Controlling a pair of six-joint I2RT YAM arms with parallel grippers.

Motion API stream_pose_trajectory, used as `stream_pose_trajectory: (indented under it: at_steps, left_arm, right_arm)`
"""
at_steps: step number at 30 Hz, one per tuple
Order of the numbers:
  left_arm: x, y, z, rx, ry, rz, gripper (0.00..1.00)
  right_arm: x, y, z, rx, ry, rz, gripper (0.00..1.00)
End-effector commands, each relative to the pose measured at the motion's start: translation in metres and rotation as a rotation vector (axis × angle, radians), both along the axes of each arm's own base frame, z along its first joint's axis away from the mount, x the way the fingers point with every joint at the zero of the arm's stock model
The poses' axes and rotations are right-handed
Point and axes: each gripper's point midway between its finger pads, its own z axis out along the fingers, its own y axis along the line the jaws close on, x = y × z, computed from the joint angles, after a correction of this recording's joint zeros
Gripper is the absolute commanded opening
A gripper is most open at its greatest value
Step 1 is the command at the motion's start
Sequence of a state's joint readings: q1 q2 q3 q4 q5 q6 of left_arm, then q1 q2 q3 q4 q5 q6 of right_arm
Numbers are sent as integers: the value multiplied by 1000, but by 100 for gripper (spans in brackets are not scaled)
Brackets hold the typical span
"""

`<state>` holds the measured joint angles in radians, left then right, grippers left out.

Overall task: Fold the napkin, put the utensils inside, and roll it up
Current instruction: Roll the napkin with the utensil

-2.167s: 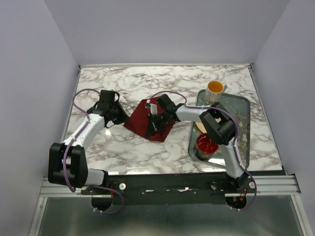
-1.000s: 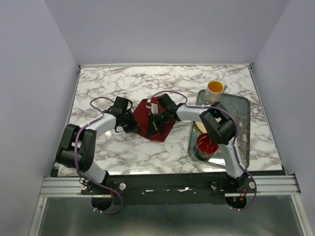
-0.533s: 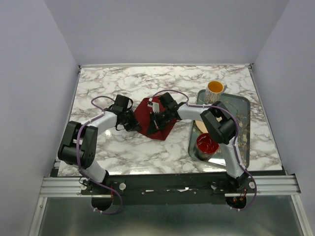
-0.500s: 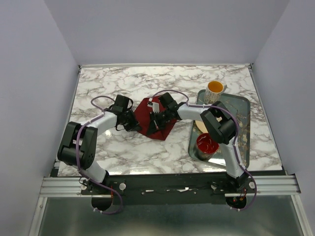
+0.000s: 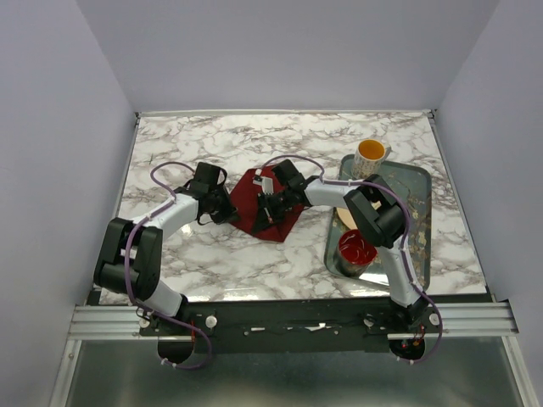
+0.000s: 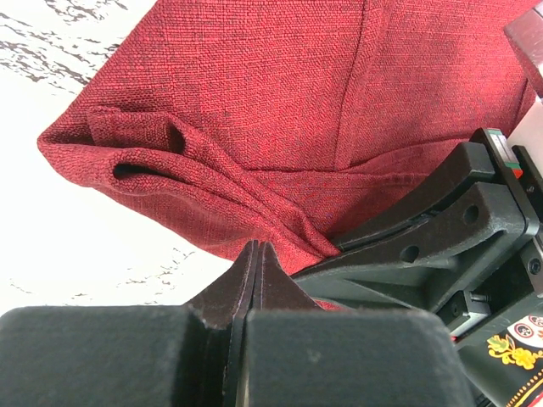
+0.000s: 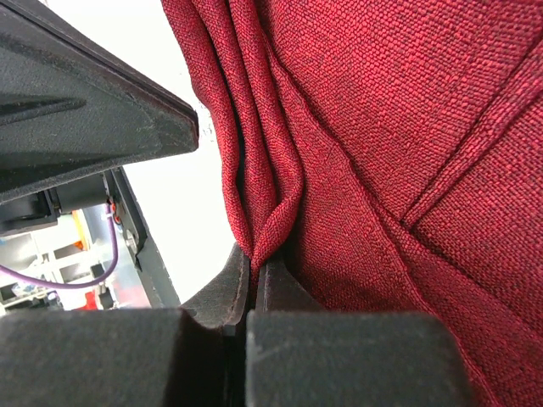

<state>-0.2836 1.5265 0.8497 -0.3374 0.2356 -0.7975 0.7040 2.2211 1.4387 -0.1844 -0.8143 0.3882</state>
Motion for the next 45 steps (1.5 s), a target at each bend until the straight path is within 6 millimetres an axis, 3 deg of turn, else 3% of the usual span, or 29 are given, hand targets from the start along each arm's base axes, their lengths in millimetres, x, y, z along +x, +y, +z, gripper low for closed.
stream_pose_trajectory:
  at_steps: [1,12,15,19,22,25,31,36,38,39,41,43,45]
  left_arm:
    - [5,5,-9,36,-3,11,0]
    - [11,11,-40,89,54,28,0]
    - [8,9,-50,95,110,22,0]
    - [-5,17,-63,133,153,17,0]
    - [-7,19,-65,146,154,14,0]
    - [-10,18,-69,137,165,10,0]
    - [-15,21,-76,152,173,5,0]
    - [-16,20,-79,145,180,2,0]
    - [-16,20,-79,143,181,2,0]
    - [-16,20,-79,145,178,1,0]
    - [-16,20,-79,148,178,-1,0]
    - [-17,21,-80,147,184,1,0]
    - [-15,19,-79,144,179,-3,0]
  right_arm:
    - [-11,-10,-34,-91,37,11,1]
    - [-10,-9,-32,-86,26,19,0]
    - [-9,-11,-30,-96,7,20,4]
    - [-2,-14,-19,-118,-49,17,33]
    - [7,-16,-6,-144,-95,9,45]
    - [15,-22,4,-189,-149,-3,53]
    - [38,-42,21,-334,-289,-31,60]
    - [52,-60,55,-411,-411,-75,66]
    - [50,-67,63,-437,-442,-77,66]
    - [48,-69,77,-434,-481,-90,66]
    - [35,-71,80,-426,-494,-78,66]
    - [17,-60,92,-381,-514,-48,63]
    - [-10,-43,90,-328,-496,17,56]
